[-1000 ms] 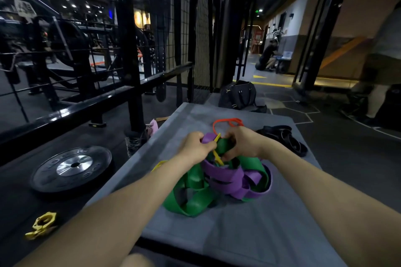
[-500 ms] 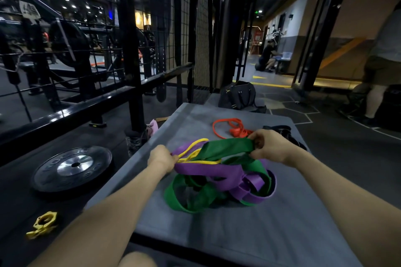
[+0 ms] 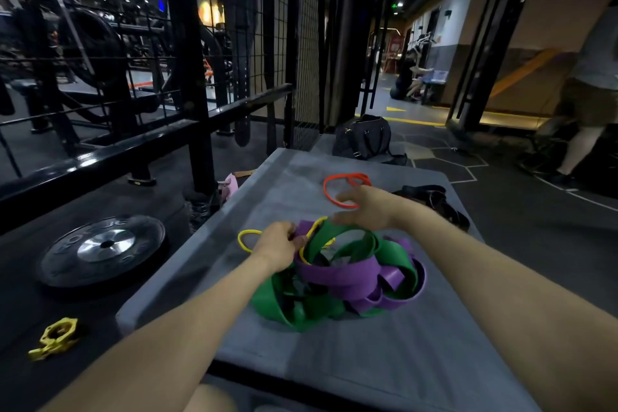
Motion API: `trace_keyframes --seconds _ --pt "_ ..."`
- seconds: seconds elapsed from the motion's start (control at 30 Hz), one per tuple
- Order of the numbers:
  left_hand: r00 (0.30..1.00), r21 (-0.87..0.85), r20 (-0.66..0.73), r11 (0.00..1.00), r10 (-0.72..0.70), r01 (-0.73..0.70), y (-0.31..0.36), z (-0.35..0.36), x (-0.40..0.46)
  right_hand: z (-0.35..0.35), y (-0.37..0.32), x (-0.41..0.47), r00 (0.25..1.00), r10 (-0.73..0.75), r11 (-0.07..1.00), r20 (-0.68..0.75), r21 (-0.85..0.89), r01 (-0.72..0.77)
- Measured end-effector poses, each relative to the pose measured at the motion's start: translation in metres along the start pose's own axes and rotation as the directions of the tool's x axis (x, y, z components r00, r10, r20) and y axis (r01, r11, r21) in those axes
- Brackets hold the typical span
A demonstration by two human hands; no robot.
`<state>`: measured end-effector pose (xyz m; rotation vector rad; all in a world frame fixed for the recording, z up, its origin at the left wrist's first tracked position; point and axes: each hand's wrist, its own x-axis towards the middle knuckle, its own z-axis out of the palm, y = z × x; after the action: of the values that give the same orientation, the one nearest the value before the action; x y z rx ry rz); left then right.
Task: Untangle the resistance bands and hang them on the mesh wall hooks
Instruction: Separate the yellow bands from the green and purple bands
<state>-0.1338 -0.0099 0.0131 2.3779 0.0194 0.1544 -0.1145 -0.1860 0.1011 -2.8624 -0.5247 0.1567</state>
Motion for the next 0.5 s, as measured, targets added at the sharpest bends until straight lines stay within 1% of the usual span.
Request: trace_keyframes --seconds 0.03,0.1,0.17,0.23,0.3,0.37,0.43,0.5 --pt "1.000 -0.032 -0.005 0.999 -0.003 0.003 -0.001 0.000 0.000 0.005 -0.008 0.006 0.999 -0.035 0.999 -0.013 -0.030 0.035" --pt "1.000 -0.085 0.001 0.996 -0.002 0.002 -0.003 -0.001 0.000 0.019 -0.019 0.013 0.996 -0.060 0.990 0.059 -0.122 0.067" --pt "1.000 -0.080 -0.016 0.997 -0.013 0.012 -0.005 -0.004 -0.001 0.032 -0.023 0.016 0.989 -0.040 0.979 0.140 -0.195 0.068" --pt "0.997 -0.105 -0.049 0.993 -0.057 0.052 -0.010 -0.006 0.000 0.040 -0.022 0.015 0.985 -0.008 0.970 0.170 -0.239 0.049" --pt "0.994 -0.151 -0.053 0.984 -0.100 0.091 -0.017 -0.006 0.003 0.045 -0.018 0.014 0.981 0.041 0.973 0.188 -0.232 0.003" --pt "0.994 -0.143 -0.028 0.985 -0.104 0.099 -0.019 -0.004 0.004 0.046 -0.016 0.011 0.977 0.062 0.978 0.206 -0.207 -0.019" --pt "0.995 -0.095 -0.014 0.991 -0.095 0.093 -0.016 -0.002 0.002 0.040 -0.016 0.008 0.984 0.044 0.986 0.173 -0.165 -0.016" --pt "0.995 -0.047 -0.017 0.994 -0.099 0.098 -0.013 -0.004 0.002 0.031 -0.014 0.008 0.995 0.014 0.997 0.098 -0.078 -0.007"
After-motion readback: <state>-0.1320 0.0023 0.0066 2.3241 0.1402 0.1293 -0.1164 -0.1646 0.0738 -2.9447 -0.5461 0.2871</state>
